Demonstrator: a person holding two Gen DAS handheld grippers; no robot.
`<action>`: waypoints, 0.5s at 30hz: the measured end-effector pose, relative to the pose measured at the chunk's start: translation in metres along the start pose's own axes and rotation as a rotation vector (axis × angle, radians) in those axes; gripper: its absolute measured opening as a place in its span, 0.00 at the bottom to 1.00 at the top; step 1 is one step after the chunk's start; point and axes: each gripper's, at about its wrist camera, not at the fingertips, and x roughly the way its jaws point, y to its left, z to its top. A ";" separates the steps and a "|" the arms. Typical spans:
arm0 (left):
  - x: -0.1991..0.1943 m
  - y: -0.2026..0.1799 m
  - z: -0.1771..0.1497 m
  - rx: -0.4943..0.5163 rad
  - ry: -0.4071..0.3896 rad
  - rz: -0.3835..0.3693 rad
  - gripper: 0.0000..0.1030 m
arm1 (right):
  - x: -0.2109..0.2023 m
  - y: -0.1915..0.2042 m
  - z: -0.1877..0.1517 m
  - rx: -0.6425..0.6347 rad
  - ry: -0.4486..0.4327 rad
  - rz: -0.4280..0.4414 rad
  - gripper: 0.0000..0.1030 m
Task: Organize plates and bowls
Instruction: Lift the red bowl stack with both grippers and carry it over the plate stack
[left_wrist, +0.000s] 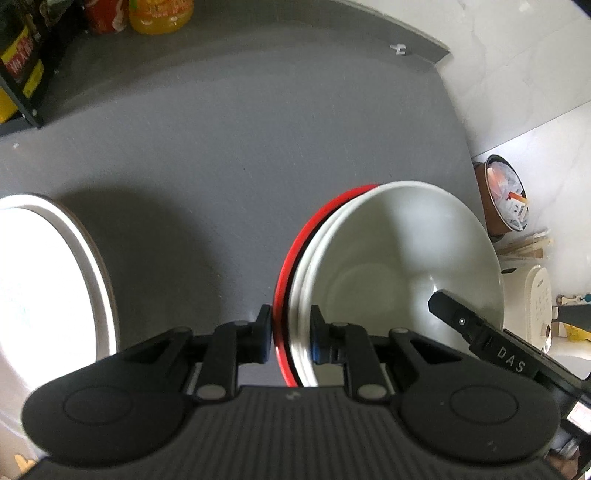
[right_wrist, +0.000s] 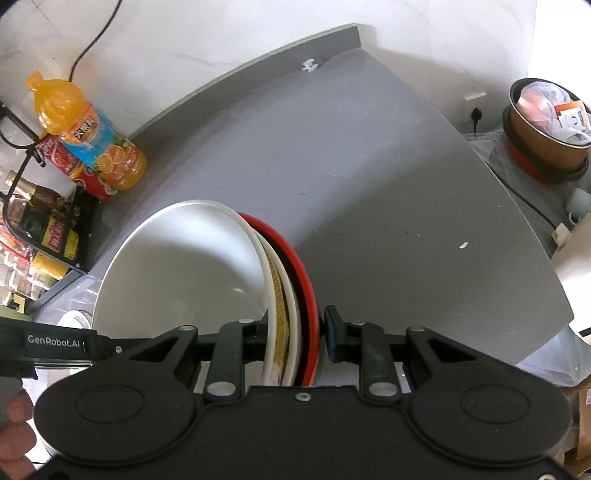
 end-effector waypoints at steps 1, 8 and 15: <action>-0.003 0.001 0.000 0.001 -0.006 0.001 0.17 | -0.001 0.003 0.000 -0.001 -0.004 0.003 0.24; -0.021 0.014 -0.003 -0.014 -0.024 0.000 0.17 | -0.008 0.026 -0.002 -0.028 -0.020 0.017 0.24; -0.044 0.038 -0.005 -0.023 -0.043 -0.003 0.17 | -0.012 0.051 -0.006 -0.055 -0.029 0.033 0.24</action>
